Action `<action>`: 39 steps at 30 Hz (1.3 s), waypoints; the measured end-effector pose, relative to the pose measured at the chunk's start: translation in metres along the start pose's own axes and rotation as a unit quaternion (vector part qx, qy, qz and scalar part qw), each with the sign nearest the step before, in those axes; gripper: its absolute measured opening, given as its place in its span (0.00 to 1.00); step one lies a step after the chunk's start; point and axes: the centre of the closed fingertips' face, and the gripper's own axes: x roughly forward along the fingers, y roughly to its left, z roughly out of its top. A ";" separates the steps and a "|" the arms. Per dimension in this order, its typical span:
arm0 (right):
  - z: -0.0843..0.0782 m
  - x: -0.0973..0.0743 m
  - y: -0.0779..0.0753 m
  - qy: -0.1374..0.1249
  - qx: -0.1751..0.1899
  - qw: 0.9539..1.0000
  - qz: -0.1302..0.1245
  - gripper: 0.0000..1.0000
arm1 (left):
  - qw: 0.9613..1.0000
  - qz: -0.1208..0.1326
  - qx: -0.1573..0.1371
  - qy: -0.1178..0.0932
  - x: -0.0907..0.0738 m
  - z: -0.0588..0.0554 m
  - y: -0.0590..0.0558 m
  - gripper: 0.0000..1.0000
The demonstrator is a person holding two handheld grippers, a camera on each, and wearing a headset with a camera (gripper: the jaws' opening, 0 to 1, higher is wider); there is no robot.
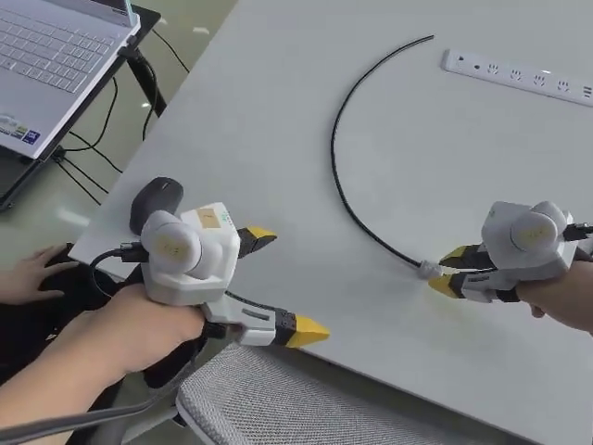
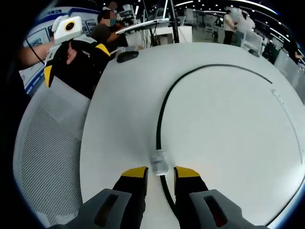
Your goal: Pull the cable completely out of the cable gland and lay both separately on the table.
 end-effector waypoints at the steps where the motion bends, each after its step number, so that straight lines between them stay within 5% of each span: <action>1: 0.000 0.000 -0.001 0.000 -0.002 1.000 -0.003 0.15 | 1.000 0.000 0.001 0.000 0.000 0.000 0.000 0.91; 22: 0.007 -0.002 -0.001 -0.002 0.006 1.000 -0.022 0.08 | 1.000 -0.005 -0.001 -0.001 0.000 -0.006 -0.009 0.91; 39: 0.015 -0.042 0.018 -0.010 0.010 1.000 -0.006 0.07 | 0.999 -0.031 0.042 -0.012 0.022 0.032 -0.032 0.88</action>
